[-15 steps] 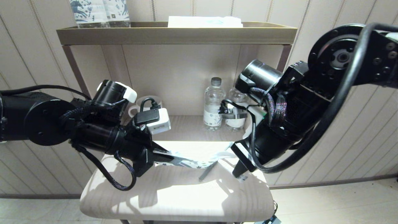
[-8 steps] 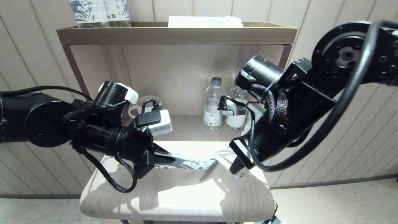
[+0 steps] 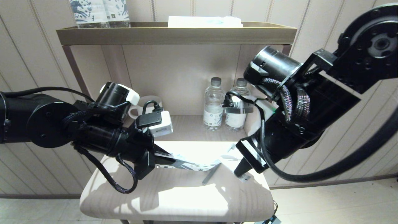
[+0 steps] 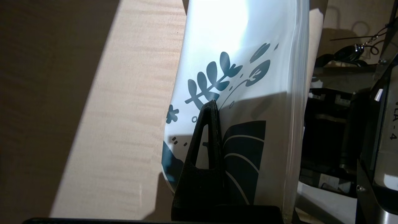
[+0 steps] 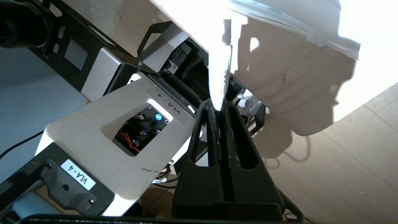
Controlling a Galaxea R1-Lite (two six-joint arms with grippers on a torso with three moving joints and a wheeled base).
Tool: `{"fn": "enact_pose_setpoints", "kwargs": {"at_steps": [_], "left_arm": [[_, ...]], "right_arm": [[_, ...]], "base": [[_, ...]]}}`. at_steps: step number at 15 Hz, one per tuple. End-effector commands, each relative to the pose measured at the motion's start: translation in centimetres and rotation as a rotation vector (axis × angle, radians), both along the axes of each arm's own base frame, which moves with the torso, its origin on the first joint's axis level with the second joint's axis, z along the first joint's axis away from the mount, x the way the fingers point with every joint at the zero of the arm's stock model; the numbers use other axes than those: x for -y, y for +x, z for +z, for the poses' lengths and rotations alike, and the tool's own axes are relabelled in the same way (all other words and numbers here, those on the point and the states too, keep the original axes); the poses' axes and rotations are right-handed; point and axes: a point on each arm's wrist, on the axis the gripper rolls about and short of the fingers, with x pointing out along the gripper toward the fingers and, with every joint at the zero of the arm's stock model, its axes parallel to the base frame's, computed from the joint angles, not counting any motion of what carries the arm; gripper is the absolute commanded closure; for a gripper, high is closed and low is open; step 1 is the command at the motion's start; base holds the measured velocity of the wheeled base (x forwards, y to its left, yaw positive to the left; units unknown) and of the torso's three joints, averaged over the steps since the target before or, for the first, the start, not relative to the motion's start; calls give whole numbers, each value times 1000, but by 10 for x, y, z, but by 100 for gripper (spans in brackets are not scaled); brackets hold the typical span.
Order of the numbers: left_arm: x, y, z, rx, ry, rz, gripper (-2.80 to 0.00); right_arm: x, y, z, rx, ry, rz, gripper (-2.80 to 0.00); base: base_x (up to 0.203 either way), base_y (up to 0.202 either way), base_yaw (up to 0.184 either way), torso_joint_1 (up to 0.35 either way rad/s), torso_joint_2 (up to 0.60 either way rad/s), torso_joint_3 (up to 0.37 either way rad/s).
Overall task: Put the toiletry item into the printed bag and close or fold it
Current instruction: Place the toothpaste in the storage bag
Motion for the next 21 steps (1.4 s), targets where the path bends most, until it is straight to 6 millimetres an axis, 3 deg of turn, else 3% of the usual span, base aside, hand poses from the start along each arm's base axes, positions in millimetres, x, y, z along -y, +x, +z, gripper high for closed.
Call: {"fn": "enact_pose_setpoints", "kwargs": {"at_steps": [1,12,17,21], "left_arm": [[0,0,0,-1,1,-4,0],[0,0,-1,-8,-8,-15,0],[1,2,-3,-13,-5,-15,0],[1,2,-2,-10,-7,-15,0]], "right_arm": [[-5,6,-10,-30,-24,0,0],[-11,22,-23,-41,-38,-15,0],[6,-4,6,13,8,-5,0],[3,1,-5,-25,-27,-9,0]], "base": [[0,0,0,0,0,0],[0,0,0,0,0,0],[0,0,0,0,0,0],[0,0,0,0,0,0]]}}
